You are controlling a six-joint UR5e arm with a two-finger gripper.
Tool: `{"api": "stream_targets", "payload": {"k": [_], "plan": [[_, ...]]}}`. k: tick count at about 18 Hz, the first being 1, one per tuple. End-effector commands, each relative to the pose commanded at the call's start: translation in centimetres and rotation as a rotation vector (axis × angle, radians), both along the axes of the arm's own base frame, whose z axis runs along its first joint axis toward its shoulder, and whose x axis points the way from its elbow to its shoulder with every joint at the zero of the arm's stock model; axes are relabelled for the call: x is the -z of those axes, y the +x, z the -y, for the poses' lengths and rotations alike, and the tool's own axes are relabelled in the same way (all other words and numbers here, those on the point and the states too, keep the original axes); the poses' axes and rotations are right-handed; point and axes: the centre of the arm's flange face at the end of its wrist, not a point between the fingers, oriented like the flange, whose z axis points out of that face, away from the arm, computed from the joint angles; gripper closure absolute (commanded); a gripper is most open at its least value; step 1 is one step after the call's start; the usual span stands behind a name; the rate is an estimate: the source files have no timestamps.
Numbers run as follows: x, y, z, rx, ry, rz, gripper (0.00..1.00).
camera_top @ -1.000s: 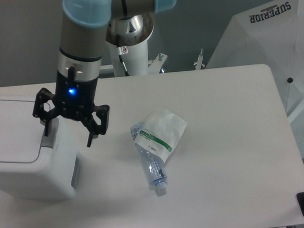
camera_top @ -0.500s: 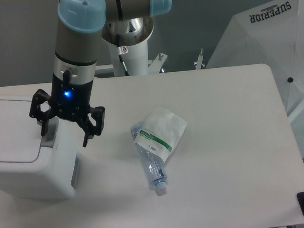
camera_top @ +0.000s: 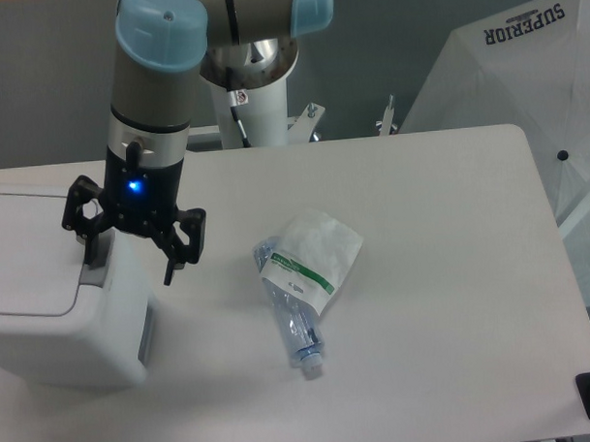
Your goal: Open the trash can
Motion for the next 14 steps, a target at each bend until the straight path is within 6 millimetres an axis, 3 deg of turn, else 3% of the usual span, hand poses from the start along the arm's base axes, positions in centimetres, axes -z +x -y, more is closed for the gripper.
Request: {"api": "stream_targets", "payload": {"k": [11,14], "plan": [[-0.40,0.05,0.04,0.002,0.006,-0.003,0.00],[-0.65,-0.81,0.23,-0.010,0.012,-0.006,0.00]]}}
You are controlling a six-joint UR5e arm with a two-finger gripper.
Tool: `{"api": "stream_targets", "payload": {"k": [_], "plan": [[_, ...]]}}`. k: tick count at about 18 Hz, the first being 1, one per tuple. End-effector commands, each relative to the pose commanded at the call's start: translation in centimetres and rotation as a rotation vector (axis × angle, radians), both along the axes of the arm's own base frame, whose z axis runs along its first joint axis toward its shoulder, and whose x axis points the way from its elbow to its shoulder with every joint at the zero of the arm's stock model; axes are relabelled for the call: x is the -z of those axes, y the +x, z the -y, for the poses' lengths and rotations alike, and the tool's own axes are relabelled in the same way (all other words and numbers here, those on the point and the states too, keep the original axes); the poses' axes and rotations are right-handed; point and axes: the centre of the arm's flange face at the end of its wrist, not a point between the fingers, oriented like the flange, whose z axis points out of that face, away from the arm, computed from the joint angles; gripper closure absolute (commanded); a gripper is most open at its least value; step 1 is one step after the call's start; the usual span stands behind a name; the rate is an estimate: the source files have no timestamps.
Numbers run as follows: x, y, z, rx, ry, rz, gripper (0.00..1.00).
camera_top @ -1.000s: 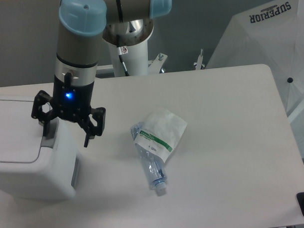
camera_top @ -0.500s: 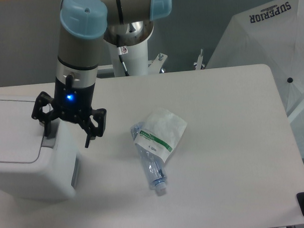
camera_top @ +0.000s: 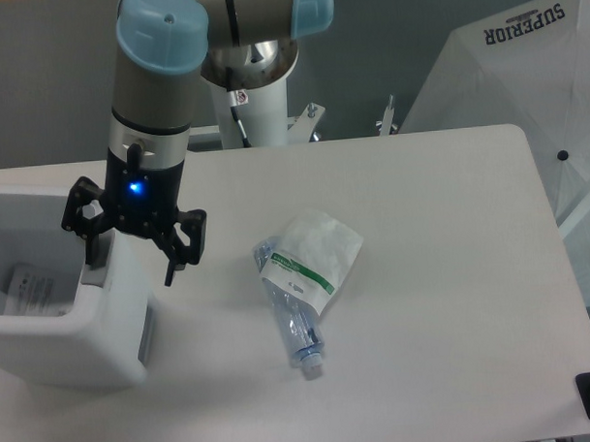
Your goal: Open the trash can
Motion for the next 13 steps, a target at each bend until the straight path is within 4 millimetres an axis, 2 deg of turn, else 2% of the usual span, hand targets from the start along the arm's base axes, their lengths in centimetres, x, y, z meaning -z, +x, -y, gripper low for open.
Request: {"api": "stream_targets", "payload": {"k": [4,8,13], "plan": [[-0.4,-3.4,1.4,-0.058,0.005,-0.007,0.00],[-0.5,-8.0,3.7,-0.119,0.008,-0.022,0.00],[1.1,-13.2,6.7,-0.129,-0.030,-0.081,0.00]]}}
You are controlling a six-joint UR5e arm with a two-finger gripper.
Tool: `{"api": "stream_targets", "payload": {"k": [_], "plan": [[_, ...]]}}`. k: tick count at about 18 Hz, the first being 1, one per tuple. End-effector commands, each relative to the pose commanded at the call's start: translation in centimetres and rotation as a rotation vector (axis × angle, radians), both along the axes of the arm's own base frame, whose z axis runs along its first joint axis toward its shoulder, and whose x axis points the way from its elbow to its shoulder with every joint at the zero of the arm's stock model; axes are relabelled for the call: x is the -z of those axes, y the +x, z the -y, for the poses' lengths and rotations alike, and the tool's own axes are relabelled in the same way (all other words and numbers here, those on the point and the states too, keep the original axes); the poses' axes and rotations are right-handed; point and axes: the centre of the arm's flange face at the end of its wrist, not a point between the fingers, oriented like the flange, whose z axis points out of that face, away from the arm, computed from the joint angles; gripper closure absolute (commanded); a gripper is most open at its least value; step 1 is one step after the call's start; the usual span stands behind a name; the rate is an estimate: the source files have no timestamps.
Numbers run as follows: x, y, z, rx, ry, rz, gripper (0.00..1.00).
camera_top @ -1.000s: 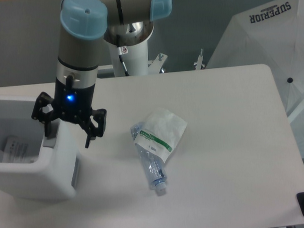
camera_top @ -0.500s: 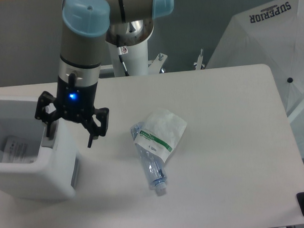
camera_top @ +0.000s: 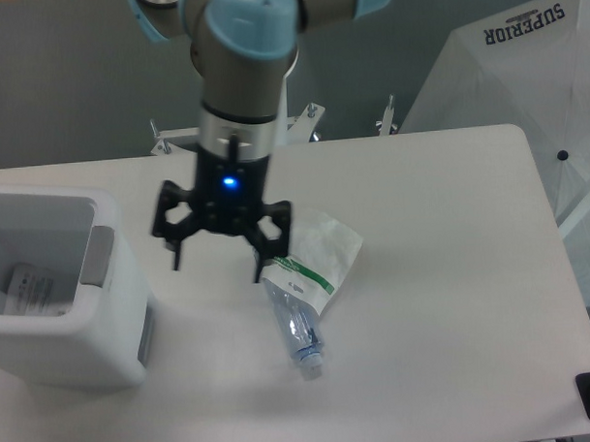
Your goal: Open the trash can
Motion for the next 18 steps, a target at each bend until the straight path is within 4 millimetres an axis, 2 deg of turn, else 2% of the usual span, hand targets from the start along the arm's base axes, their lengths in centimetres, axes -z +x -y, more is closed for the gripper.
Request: {"api": "stream_targets", "payload": {"k": [6,9,13,16,18], "plan": [[5.0,-6.4,2.6,-0.009,-0.161,-0.071,0.00],[6.4,-9.1,4.4,-0.010,-0.223,-0.106,0.00],[7.9,-11.9,7.0,0.178,-0.300,-0.185,0.00],[10.0,-12.8,8.9,0.318,-0.366,-0.218,0.00],[10.1,-13.8,10.0,0.347,-0.386,-0.234,0.00]]}}
